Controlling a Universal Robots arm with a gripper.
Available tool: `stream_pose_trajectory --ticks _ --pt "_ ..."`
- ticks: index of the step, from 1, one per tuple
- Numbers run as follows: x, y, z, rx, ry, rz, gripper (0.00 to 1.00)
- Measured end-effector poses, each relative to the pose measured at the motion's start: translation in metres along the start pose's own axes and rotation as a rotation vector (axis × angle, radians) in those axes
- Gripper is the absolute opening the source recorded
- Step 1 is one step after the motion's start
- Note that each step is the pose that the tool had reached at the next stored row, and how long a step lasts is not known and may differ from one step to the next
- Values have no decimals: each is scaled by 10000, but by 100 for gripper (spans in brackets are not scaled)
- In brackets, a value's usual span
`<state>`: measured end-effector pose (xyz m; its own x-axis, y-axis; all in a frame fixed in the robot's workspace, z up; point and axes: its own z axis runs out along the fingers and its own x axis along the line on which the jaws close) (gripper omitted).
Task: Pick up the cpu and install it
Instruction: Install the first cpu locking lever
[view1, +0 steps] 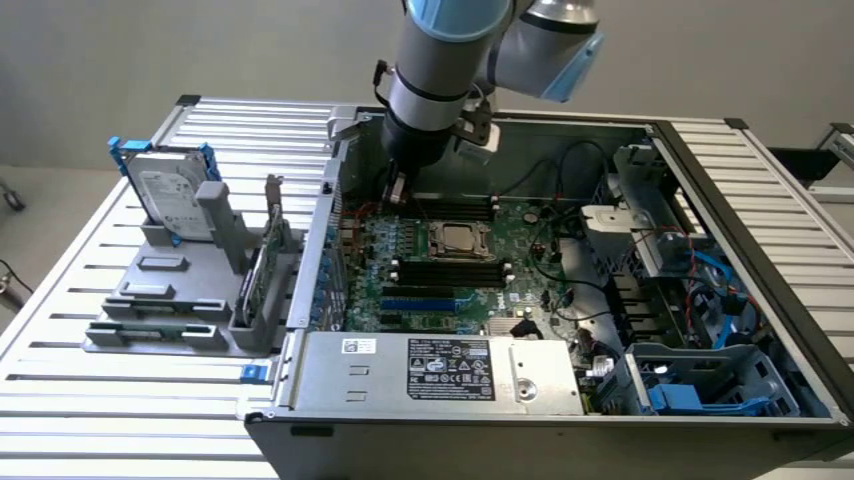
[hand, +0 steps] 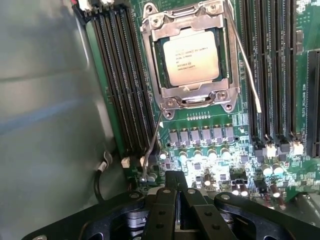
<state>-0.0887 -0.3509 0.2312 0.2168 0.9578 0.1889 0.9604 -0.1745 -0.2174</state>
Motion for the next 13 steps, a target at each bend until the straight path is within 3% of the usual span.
stream_pose_trajectory --ticks 9,11,13 --pt "0 0 1 -259 337 1347 11" --pt "0 -4 -2 -271 463 1517 11" --pt "0 -12 -8 -262 632 1657 11"
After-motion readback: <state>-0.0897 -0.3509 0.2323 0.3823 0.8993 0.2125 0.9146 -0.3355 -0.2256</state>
